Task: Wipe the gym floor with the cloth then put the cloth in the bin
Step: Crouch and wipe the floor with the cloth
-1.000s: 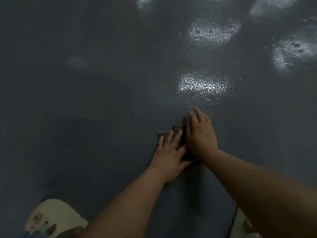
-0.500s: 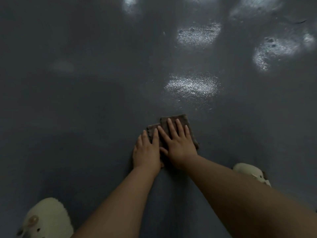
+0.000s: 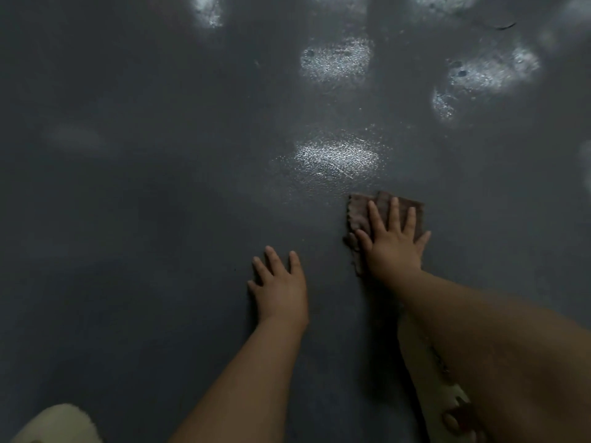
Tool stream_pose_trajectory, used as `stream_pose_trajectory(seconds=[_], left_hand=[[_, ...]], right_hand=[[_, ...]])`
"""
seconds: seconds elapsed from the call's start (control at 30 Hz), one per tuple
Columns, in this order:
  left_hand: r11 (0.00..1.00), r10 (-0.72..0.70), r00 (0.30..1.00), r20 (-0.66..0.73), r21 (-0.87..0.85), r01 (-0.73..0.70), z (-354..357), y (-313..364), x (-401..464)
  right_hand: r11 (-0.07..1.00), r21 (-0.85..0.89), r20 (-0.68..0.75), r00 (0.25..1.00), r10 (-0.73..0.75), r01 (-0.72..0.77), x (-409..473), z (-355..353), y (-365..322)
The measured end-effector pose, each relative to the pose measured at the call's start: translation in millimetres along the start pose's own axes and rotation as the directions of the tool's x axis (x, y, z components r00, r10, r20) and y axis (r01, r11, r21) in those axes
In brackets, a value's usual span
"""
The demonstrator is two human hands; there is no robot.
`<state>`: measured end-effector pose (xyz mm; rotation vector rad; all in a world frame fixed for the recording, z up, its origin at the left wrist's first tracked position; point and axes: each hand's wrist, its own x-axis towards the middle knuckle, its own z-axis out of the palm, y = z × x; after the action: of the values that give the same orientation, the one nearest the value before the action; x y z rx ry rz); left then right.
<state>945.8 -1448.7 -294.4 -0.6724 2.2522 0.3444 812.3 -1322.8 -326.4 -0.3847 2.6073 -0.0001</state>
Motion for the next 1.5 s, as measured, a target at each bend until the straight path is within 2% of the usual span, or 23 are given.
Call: stream_pose_trajectory(seconds=[0.1, 0.17, 0.3, 0.43, 0.5, 0.6, 0.7, 0.8, 0.87, 0.93, 1.03, 1.1, 1.13, 1.2, 1.23, 1.3, 1.37, 1.43, 1.5], left_hand=[[1.000, -0.016, 1.000, 0.004, 0.006, 0.016, -1.6, 2.3, 1.8], [1.000, -0.014, 1.000, 0.021, 0.010, 0.014, -1.4, 3.1, 2.9], [0.998, -0.031, 0.999, 0.021, -0.051, 0.032, -2.9, 4.6, 4.0], [0.998, -0.032, 0.998, 0.054, -0.049, 0.034, -5.9, 6.9, 2.4], [0.998, -0.031, 0.997, 0.064, -0.057, 0.035, -5.7, 6.4, 1.1], [0.996, -0.031, 0.998, 0.058, -0.077, 0.035, -5.2, 5.6, 0.3], [0.996, -0.024, 0.998, 0.052, -0.089, 0.029, -3.6, 3.7, -0.7], [0.996, -0.022, 0.999, 0.042, -0.086, 0.026, -2.6, 3.0, -1.2], [0.996, -0.022, 0.999, 0.042, -0.087, 0.025, -2.2, 3.3, -0.8], [0.997, -0.020, 0.999, 0.032, -0.076, 0.023, -1.9, 3.1, 0.8], [0.996, -0.016, 0.999, 0.042, -0.085, 0.020, 0.4, 1.4, 2.4], [0.996, -0.009, 0.999, 0.051, -0.087, 0.014, 0.3, 0.9, 3.0], [0.996, -0.006, 0.999, 0.051, -0.093, 0.011, -0.2, 0.5, 3.3], [0.994, -0.005, 0.999, 0.051, -0.112, 0.011, -0.9, 0.3, 2.8], [0.993, -0.006, 0.999, 0.050, -0.114, 0.012, -1.1, 0.2, 2.3], [0.994, -0.016, 0.999, 0.046, -0.111, 0.021, -1.6, 0.5, 1.1], [0.992, -0.022, 0.999, 0.044, -0.123, 0.028, -2.0, 0.6, 0.6], [0.990, -0.025, 0.999, 0.044, -0.136, 0.031, -2.1, 0.2, -0.5], [0.986, -0.014, 0.999, 0.030, -0.164, 0.019, -0.8, -0.9, -2.1]], right_hand=[[0.998, -0.015, -0.018, 0.998, -0.060, 0.060, -7.6, 7.3, -18.3], [0.981, -0.086, -0.005, 0.984, -0.176, 0.175, -19.2, 16.8, -33.7], [0.839, -0.178, 0.042, 0.856, -0.516, 0.514, -34.1, 36.3, -50.7], [0.784, -0.212, 0.085, 0.810, -0.580, 0.583, -10.9, 20.6, -38.1], [0.842, -0.217, 0.025, 0.865, -0.501, 0.494, 9.5, 11.2, -23.7], [0.973, -0.108, -0.022, 0.978, -0.207, 0.203, 33.8, -13.6, -1.9], [1.000, 0.019, 0.001, 1.000, -0.020, 0.020, 44.4, -24.8, 2.9], [0.997, 0.079, -0.024, 1.000, 0.020, -0.018, 51.2, -25.5, -24.3], [0.995, 0.055, -0.027, 0.996, -0.085, 0.087, 56.6, -26.1, -50.9], [0.964, -0.035, 0.010, 0.965, -0.264, 0.264, 53.6, -22.3, -81.0], [0.797, -0.159, 0.095, 0.812, -0.576, 0.583, 25.1, -4.1, -124.0], [0.697, -0.197, 0.143, 0.723, -0.676, 0.690, 14.6, 3.3, -134.3], [0.679, -0.213, 0.144, 0.710, -0.690, 0.703, 17.4, 2.6, -132.7], [0.709, -0.227, 0.108, 0.741, -0.663, 0.667, 29.4, -3.9, -120.4], [0.764, -0.207, 0.070, 0.788, -0.612, 0.612, 37.2, -7.4, -110.9], [0.897, -0.118, -0.017, 0.903, -0.430, 0.426, 52.9, -14.7, -83.1], [0.975, -0.042, -0.071, 0.973, -0.219, 0.217, 60.7, -22.7, -42.1], [0.999, 0.050, -0.085, 0.996, 0.003, 0.002, 58.4, -27.2, -1.5], [0.979, 0.131, -0.079, 0.982, 0.169, -0.158, 49.4, -25.2, 18.3]])
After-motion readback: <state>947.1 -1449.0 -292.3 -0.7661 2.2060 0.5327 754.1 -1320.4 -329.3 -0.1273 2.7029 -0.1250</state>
